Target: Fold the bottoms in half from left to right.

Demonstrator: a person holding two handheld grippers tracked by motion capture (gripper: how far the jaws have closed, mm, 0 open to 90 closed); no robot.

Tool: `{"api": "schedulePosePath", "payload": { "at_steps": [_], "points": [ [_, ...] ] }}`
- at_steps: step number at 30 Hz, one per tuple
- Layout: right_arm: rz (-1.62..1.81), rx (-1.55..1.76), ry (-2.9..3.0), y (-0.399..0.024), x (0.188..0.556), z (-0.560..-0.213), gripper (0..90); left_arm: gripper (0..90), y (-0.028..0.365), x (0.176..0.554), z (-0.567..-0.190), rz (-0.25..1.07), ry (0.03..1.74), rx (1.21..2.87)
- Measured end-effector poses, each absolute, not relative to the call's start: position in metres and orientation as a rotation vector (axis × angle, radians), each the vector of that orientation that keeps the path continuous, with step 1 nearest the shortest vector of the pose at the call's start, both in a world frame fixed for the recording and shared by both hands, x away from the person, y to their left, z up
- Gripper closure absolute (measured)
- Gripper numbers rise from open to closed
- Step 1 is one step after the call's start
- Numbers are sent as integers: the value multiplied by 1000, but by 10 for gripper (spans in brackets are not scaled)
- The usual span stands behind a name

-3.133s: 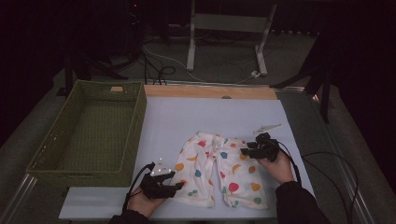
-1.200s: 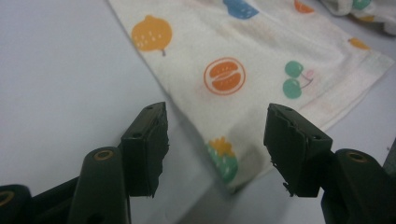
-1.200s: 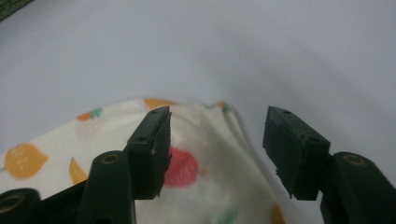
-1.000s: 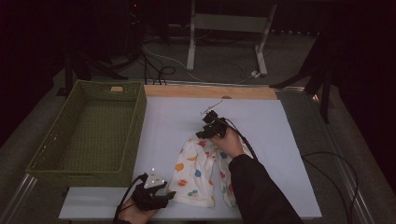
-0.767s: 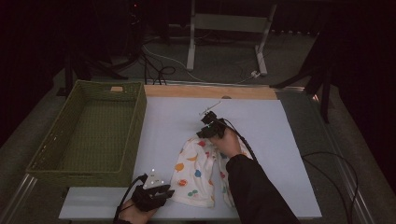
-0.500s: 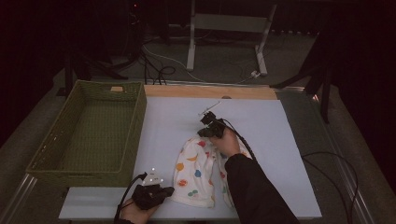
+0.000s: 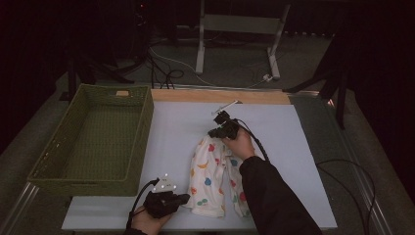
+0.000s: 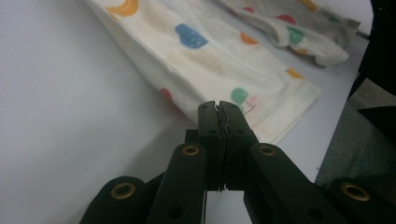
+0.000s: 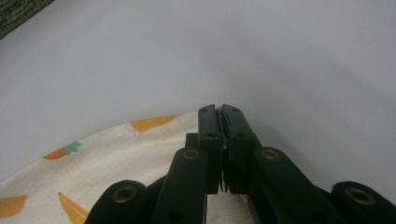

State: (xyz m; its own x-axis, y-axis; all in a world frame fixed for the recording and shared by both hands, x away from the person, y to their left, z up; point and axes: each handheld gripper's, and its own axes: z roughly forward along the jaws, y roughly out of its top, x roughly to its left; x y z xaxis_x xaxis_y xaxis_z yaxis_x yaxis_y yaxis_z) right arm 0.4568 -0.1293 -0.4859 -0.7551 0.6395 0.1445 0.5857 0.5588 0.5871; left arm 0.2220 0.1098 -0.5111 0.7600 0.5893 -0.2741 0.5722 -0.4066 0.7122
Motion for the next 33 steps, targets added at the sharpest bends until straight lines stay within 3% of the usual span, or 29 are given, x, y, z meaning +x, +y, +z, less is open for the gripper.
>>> {"api": "schedulePosePath", "payload": {
  "at_steps": [33],
  "points": [
    [1033, 1080, 2659, -164, 443, -473, 879, 894, 45, 226, -486, -21, 704, 2084]
  ]
}}
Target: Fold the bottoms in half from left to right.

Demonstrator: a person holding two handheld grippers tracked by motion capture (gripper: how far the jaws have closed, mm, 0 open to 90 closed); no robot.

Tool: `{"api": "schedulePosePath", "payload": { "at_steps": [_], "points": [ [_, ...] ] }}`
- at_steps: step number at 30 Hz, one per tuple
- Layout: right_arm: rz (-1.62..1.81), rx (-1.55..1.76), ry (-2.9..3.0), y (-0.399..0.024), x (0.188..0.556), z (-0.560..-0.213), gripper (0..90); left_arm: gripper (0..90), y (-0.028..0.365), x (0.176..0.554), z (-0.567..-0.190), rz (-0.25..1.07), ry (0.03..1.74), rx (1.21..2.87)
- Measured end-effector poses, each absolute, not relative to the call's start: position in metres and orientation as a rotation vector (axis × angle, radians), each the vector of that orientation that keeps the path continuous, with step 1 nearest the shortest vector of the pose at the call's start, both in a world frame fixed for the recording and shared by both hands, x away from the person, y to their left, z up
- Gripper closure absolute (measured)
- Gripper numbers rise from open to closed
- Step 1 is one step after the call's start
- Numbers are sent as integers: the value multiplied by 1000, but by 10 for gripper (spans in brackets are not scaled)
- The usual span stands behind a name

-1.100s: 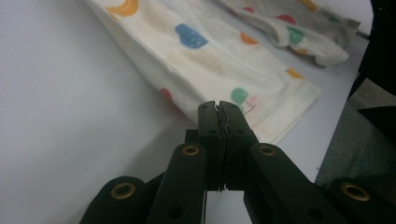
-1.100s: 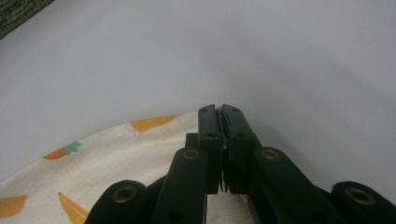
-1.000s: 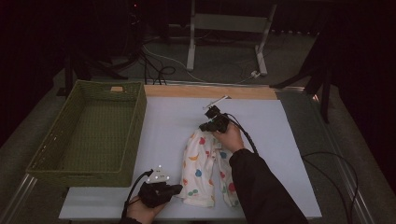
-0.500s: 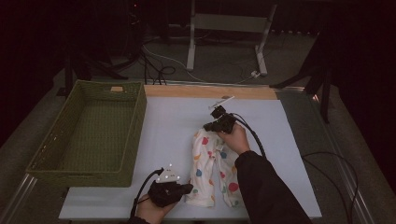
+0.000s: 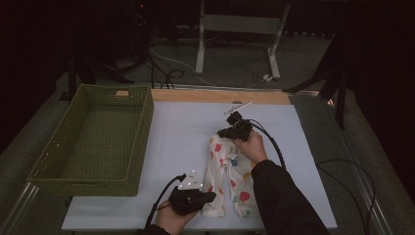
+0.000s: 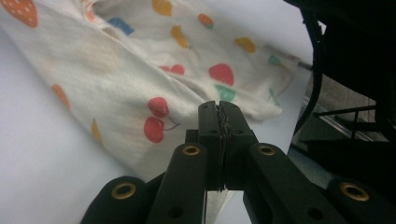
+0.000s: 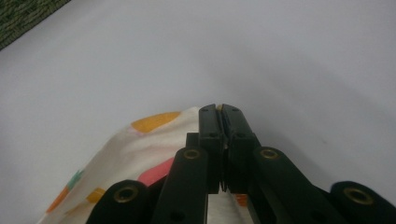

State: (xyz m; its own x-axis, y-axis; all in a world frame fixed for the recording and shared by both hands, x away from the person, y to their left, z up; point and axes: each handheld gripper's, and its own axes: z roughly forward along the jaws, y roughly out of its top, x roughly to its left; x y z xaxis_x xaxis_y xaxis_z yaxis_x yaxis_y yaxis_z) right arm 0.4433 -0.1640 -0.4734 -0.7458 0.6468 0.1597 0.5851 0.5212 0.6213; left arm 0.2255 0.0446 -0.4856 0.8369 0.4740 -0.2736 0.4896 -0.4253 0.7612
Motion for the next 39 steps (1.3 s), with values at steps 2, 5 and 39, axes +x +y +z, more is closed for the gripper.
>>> {"api": "schedulePosePath", "payload": {
  "at_steps": [2, 5, 39],
  "points": [
    [1031, 1086, 2653, -169, 443, -472, 879, 894, 39, 226, -484, -29, 688, 2088],
    [1033, 1102, 2637, -178, 440, -472, 879, 894, 30, 228, -481, -38, 669, 2090],
    [998, 1208, 2536, -259, 425, -465, 875, 894, -96, 244, -465, -145, 475, 2156]
  ]
}}
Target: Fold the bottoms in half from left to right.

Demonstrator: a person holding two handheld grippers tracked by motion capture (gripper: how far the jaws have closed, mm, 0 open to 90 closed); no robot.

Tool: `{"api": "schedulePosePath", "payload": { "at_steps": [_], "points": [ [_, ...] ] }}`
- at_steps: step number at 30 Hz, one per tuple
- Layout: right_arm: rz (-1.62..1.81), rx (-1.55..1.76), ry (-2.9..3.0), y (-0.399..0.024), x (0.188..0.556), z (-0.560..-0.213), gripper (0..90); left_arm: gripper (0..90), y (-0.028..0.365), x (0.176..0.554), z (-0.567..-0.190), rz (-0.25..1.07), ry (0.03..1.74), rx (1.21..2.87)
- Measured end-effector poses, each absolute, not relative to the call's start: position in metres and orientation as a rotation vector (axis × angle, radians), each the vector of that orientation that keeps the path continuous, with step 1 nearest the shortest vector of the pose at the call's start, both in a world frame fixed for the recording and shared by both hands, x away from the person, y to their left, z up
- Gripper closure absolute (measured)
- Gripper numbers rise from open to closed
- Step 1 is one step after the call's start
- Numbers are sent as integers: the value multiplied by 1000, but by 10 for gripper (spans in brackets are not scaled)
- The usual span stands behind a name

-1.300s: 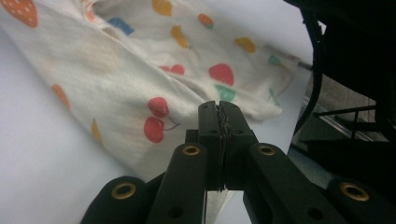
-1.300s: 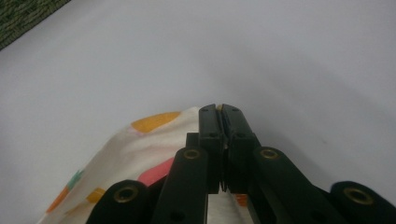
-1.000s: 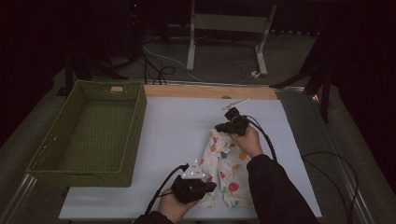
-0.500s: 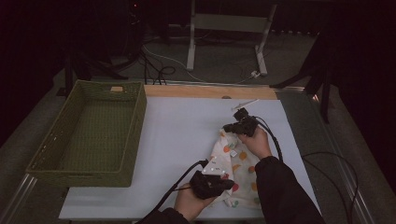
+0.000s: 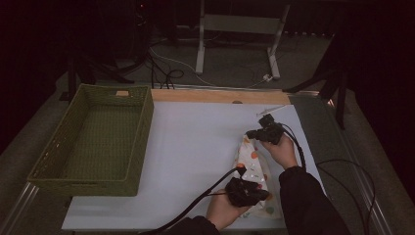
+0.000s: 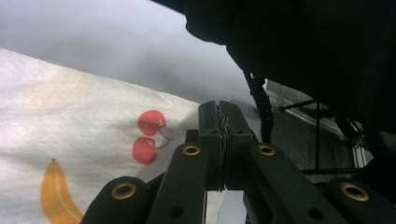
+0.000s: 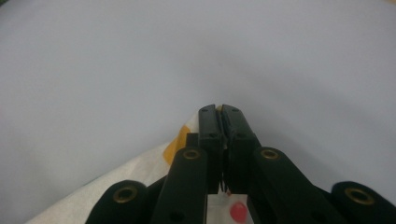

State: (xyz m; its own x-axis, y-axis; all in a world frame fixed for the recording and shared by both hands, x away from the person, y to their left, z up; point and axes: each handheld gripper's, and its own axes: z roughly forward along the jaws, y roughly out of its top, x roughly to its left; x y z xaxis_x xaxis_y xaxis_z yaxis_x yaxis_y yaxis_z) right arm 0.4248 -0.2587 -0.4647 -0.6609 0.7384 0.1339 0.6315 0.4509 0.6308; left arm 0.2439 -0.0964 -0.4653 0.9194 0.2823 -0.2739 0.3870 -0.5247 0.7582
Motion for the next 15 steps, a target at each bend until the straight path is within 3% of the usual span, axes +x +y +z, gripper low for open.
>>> {"api": "schedulePosePath", "payload": {
  "at_steps": [15],
  "points": [
    [988, 1281, 2517, -288, 415, -491, 867, 895, -129, 245, -501, -177, 489, 2240]
  ]
}}
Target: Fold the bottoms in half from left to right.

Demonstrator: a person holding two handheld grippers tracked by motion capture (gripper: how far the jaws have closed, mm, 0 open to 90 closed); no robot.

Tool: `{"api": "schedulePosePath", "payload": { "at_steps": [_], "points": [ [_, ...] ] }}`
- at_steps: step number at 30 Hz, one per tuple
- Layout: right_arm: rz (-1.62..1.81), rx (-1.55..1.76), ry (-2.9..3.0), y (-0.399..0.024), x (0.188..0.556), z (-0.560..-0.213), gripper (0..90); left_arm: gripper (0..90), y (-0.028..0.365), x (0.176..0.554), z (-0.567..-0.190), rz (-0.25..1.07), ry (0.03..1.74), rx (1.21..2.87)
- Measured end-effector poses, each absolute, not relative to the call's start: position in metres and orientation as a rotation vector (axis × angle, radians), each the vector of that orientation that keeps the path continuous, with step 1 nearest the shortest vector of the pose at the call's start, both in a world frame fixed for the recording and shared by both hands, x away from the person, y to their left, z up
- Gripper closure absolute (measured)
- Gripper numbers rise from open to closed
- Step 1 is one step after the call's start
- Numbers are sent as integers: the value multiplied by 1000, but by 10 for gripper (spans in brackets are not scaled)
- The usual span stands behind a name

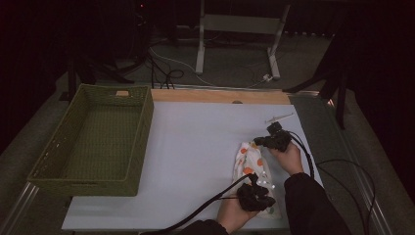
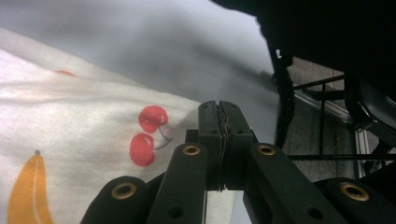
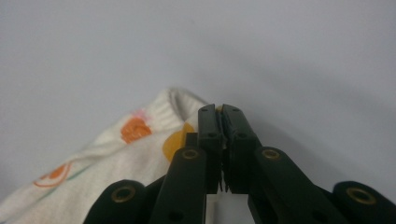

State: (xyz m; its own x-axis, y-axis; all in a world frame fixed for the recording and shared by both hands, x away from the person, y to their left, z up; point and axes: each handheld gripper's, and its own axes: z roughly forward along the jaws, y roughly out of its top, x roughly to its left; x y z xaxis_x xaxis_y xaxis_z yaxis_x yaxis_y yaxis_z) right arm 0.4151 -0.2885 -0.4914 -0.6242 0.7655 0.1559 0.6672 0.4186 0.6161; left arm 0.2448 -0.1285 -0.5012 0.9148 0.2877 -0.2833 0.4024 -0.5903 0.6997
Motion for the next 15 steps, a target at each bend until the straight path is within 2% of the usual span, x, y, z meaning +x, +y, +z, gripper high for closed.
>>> {"api": "schedulePosePath", "payload": {
  "at_steps": [6, 8, 10, 11, 12, 15],
  "points": [
    [986, 1308, 2517, -295, 412, -499, 851, 891, -135, 245, -515, -184, 496, 2280],
    [974, 1307, 2516, -296, 411, -500, 807, 886, -134, 244, -518, -176, 494, 2281],
    [968, 1302, 2518, -295, 411, -499, 785, 817, -131, 244, -517, -166, 499, 2280],
    [968, 1300, 2515, -296, 411, -497, 764, 817, -128, 243, -515, -168, 499, 2275],
    [982, 1299, 2513, -297, 410, -493, 725, 780, -119, 243, -510, -146, 498, 2262],
    [980, 1279, 2504, -298, 409, -485, 690, 741, -100, 243, -504, -131, 514, 2240]
  ]
}}
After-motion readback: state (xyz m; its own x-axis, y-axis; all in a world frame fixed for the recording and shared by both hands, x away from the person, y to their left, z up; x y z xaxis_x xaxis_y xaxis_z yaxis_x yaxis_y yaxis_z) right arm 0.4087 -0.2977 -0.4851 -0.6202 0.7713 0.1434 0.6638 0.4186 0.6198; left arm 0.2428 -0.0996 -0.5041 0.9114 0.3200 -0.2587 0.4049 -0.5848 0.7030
